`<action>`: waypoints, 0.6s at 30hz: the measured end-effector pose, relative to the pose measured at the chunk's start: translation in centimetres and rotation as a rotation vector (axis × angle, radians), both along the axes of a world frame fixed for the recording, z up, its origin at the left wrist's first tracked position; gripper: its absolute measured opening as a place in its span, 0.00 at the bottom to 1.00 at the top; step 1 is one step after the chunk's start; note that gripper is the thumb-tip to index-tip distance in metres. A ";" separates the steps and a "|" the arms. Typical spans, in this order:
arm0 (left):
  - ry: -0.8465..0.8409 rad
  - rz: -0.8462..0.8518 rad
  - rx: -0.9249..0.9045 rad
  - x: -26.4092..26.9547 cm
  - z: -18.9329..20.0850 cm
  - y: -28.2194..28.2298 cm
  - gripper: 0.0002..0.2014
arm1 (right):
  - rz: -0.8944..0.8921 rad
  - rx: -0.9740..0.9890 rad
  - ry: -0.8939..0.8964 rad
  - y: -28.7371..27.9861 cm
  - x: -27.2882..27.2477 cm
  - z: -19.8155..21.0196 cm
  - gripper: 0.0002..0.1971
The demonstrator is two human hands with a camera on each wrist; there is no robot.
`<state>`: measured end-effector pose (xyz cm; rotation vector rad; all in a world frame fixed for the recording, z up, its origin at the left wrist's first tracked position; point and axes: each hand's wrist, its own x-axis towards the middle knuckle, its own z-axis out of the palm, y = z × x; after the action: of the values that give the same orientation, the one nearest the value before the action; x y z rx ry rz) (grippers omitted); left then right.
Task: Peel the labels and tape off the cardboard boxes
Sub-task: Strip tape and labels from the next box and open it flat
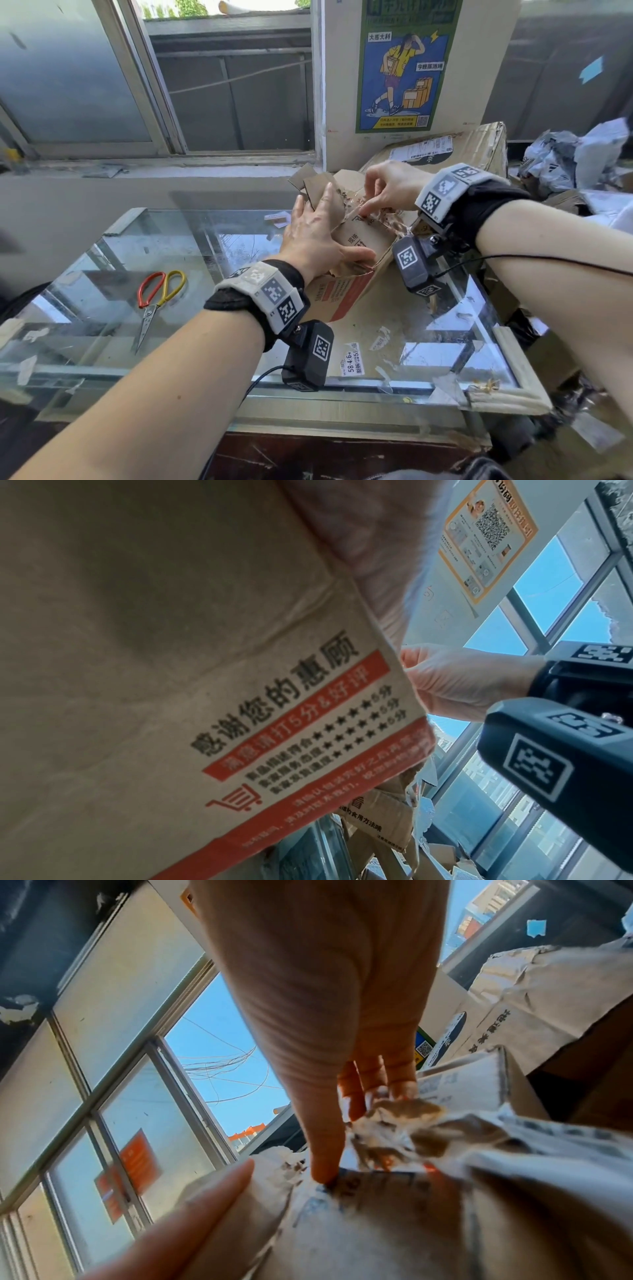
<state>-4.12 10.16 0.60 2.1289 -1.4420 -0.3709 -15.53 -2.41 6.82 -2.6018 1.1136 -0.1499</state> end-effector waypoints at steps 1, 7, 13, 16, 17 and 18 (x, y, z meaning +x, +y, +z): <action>0.000 0.000 0.001 0.0 0.0 0.1 0.65 | 0.023 -0.008 0.007 0.0 0.0 0.1 0.12; 0.035 0.008 -0.018 0.3 0.1 0.2 0.65 | 0.157 -0.319 0.137 1.1 0.9 -0.4 0.05; 0.073 0.005 -0.009 0.3 0.1 0.2 0.65 | 0.301 -0.518 0.217 2.0 0.6 -0.5 0.04; 0.064 -0.011 -0.019 0.0 0.1 0.0 0.64 | 0.278 -0.535 0.216 1.9 0.2 -0.4 0.02; 0.055 -0.015 -0.021 -0.1 0.2 0.0 0.64 | 0.259 -0.520 0.204 1.9 0.1 -0.4 0.03; 0.047 -0.018 -0.025 -0.2 0.2 -0.1 0.64 | 0.233 -0.500 0.183 1.9 0.0 -0.5 0.04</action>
<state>-4.28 10.06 0.81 2.0749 -1.4336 -0.4045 -15.48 -0.52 6.32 -3.2252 0.9063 -0.1567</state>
